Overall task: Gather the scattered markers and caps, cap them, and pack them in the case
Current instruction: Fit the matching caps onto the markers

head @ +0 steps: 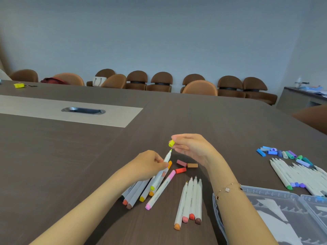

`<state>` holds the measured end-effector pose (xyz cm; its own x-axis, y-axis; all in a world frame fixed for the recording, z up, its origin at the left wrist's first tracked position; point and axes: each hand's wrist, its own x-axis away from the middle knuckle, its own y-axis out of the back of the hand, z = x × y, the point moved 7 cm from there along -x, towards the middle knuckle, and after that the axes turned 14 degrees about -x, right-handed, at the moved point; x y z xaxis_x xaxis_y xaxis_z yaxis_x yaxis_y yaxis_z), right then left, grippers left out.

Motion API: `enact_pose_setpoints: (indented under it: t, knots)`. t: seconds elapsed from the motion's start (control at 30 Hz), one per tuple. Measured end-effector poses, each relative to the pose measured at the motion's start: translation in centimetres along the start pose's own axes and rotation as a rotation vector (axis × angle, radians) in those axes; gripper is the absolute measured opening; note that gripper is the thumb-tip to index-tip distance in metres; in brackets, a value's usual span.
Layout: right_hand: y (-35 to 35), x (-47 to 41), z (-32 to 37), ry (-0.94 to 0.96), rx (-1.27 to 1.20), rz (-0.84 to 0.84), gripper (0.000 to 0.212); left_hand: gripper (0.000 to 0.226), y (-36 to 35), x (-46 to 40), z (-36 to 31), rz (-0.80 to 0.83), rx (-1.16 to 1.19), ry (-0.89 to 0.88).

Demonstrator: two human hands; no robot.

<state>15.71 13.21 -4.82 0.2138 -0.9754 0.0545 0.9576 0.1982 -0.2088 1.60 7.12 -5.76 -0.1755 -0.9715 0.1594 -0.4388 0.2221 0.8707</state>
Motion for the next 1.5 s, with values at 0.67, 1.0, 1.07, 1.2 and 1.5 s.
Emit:
enact_pose_setpoints:
  t: [0.67,1.0,1.07,1.2,1.5]
  knots:
    - [-1.1,0.2,0.2,0.052,0.156,0.021,0.015,0.019,0.6,-0.6,0.5,-0.095,0.308,0.078]
    - [-0.7,0.8,2.4,0.023,0.471,0.013,0.020,0.019,0.7,0.6,-1.6,-0.056,0.134,0.062]
    - [0.9,0.6,2.3,0.017,0.634,-0.078,0.032,0.024,-0.5,1.0,-2.0,-0.001,-0.129,0.032]
    - [2.5,1.0,2.2,0.008,0.807,-0.159,0.034,0.037,-2.7,1.0,-1.7,0.046,-0.287,0.031]
    - [2.7,0.6,1.4,-0.063,0.941,-0.098,0.027,0.022,-4.7,1.7,-3.8,0.125,-0.261,-0.131]
